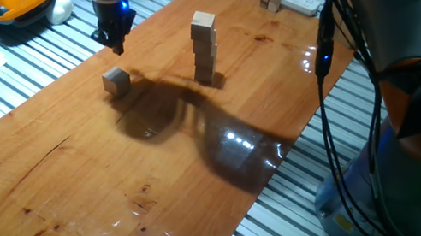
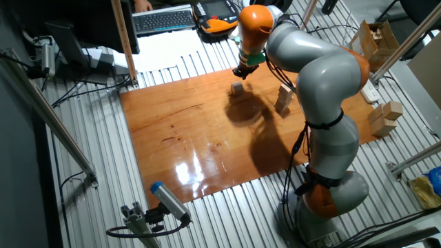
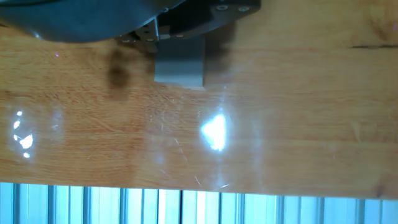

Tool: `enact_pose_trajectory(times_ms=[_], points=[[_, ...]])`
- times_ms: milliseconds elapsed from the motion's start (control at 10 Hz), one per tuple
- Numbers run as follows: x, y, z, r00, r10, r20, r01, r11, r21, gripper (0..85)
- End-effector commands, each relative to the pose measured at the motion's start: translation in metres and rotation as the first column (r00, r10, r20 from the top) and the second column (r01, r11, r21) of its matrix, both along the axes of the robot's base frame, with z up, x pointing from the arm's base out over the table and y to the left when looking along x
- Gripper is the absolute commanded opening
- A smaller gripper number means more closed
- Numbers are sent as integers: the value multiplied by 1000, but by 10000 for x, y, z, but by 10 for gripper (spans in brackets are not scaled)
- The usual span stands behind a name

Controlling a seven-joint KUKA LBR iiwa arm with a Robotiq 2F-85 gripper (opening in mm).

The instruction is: Stack the blocks in a vertical line of five

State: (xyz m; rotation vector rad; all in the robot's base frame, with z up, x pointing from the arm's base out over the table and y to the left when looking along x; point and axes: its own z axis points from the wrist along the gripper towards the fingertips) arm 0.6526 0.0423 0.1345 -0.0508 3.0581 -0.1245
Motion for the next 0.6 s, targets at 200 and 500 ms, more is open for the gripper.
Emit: enact_pose_trajectory(times_ms=[200,500], points=[[4,11,-32,1000,-8,15,8,1000,8,340],[29,15,-92,999,-19,31,18,999,35,510]])
